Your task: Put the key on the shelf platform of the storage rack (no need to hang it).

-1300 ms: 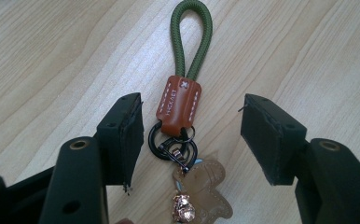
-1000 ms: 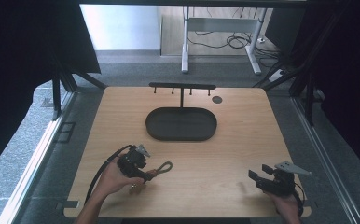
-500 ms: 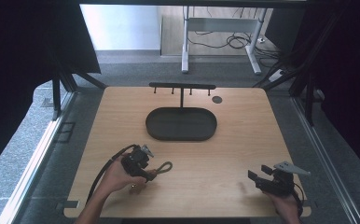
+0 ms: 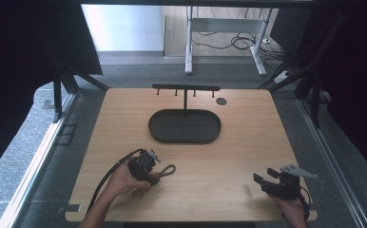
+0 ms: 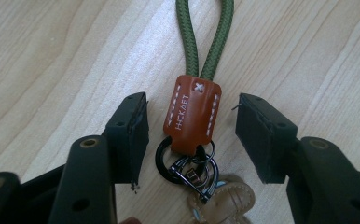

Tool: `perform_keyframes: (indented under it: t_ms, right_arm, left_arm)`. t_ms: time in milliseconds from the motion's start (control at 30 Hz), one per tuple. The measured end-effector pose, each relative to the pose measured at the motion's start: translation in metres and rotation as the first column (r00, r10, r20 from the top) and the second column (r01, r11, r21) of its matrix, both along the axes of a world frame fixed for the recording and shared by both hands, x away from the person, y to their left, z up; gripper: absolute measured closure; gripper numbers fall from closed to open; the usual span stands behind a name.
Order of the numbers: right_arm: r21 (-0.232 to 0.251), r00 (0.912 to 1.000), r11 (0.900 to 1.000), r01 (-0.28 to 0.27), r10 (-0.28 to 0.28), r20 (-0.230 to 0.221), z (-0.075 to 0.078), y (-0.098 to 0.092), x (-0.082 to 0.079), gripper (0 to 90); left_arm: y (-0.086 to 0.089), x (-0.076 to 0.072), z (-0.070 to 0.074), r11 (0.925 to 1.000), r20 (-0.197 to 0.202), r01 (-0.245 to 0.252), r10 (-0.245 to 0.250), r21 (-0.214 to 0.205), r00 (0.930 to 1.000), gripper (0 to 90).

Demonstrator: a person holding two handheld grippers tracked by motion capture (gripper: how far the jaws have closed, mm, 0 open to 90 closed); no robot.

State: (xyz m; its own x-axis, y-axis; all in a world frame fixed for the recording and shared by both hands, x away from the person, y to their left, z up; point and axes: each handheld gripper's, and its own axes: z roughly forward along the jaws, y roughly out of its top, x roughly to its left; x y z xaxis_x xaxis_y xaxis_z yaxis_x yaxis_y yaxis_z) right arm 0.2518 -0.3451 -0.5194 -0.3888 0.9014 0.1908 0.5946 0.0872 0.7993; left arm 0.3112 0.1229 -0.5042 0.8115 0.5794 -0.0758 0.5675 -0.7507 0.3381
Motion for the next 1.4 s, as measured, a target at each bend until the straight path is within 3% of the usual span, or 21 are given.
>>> perform_keyframes:
  t_ms: [133, 433, 633, 933, 1167, 1400]
  right_arm:
    - [-0.002, 1.0000, 1.0000, 0.000, 0.000, 0.002, 0.001, -0.001, 0.000, 29.9]
    - [-0.004, 1.0000, 1.0000, 0.002, -0.002, 0.002, 0.001, 0.000, 0.000, 29.9]
    - [-0.004, 1.0000, 1.0000, 0.003, -0.003, 0.002, 0.001, 0.000, -0.001, 29.9]
    - [-0.006, 1.0000, 1.0000, 0.008, -0.008, 0.002, 0.001, -0.002, -0.001, 29.9]
    - [-0.004, 1.0000, 0.9999, 0.010, -0.010, 0.001, 0.000, -0.001, 0.000, 30.0]
    - [-0.008, 1.0000, 0.9999, 0.009, -0.009, 0.000, 0.001, -0.001, -0.001, 30.1]
  left_arm:
    - [-0.001, 0.000, -0.002, 0.9997, -0.001, 0.019, -0.019, 0.018, 0.9998, 50.3]
    - [0.001, -0.001, -0.002, 0.9998, 0.001, 0.004, -0.004, -0.020, 1.0000, 65.3]
    - [0.003, -0.001, -0.002, 0.9996, -0.003, 0.002, -0.002, -0.026, 1.0000, 66.3]
    - [0.018, -0.002, 0.010, 0.9943, -0.014, -0.013, 0.011, -0.106, 0.9998, 66.4]
    - [0.028, -0.003, 0.021, 0.9890, 0.003, -0.018, 0.018, -0.147, 0.9998, 66.4]
    - [0.035, -0.002, 0.032, 0.9782, 0.010, -0.024, 0.026, -0.206, 0.9996, 66.4]
